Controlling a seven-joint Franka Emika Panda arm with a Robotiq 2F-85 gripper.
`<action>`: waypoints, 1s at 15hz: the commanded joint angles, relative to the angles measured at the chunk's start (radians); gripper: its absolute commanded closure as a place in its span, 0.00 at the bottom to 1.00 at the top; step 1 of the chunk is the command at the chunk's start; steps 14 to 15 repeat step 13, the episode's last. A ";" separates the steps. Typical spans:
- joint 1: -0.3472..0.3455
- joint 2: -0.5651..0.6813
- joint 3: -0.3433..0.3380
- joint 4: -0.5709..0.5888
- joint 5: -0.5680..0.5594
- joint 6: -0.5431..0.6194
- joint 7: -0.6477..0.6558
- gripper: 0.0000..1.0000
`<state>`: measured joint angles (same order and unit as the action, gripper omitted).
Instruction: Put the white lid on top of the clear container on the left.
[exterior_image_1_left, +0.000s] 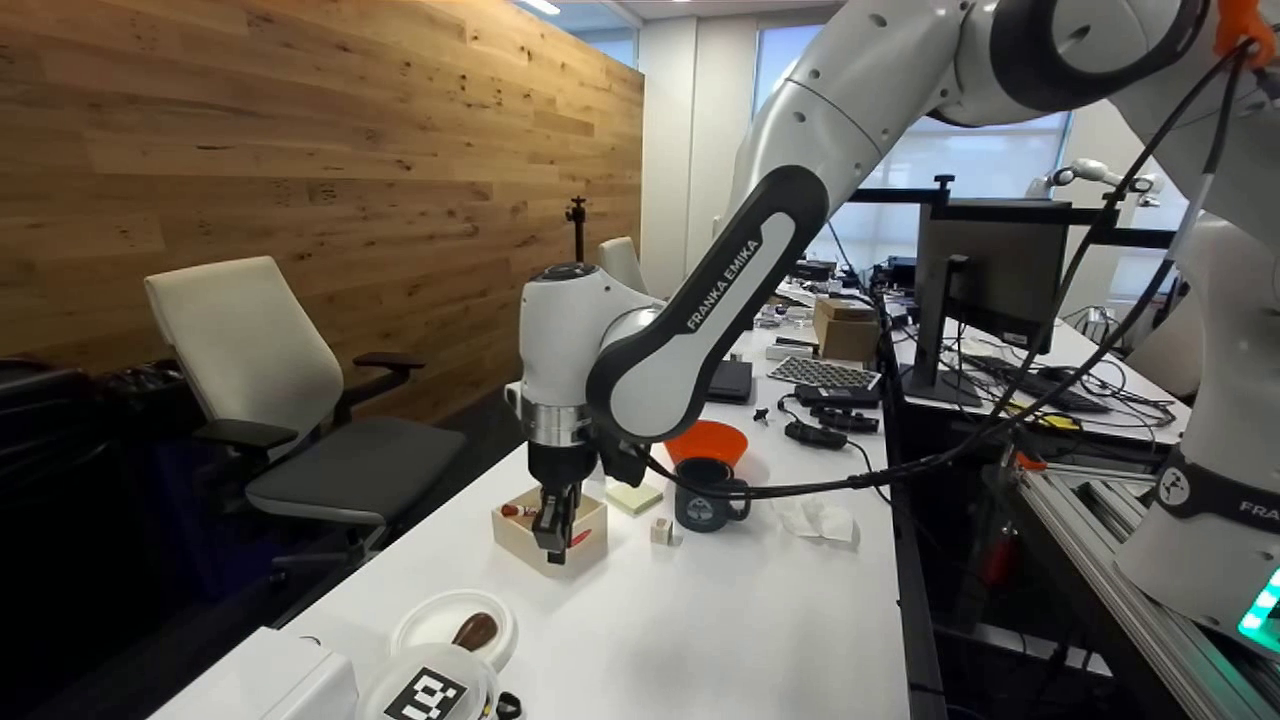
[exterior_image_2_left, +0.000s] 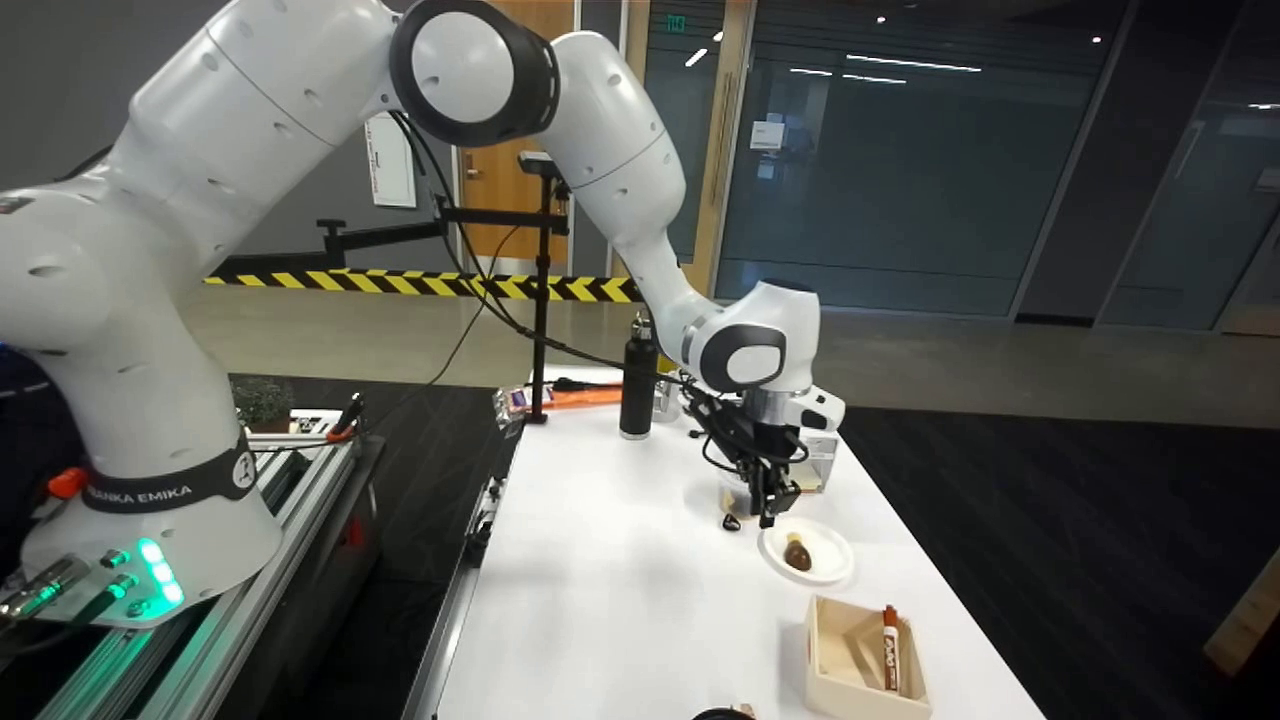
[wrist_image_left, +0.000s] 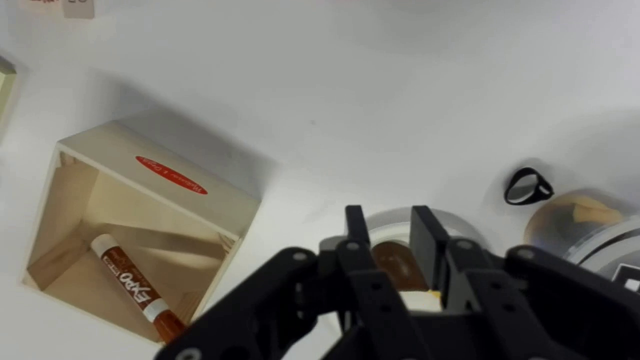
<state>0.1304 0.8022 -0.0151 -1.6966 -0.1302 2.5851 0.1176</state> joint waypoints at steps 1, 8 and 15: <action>-0.071 -0.006 0.014 0.044 0.037 -0.044 -0.070 0.38; -0.140 0.003 -0.009 0.105 0.016 -0.087 -0.115 0.15; -0.146 0.006 -0.002 0.119 0.020 -0.099 -0.126 0.04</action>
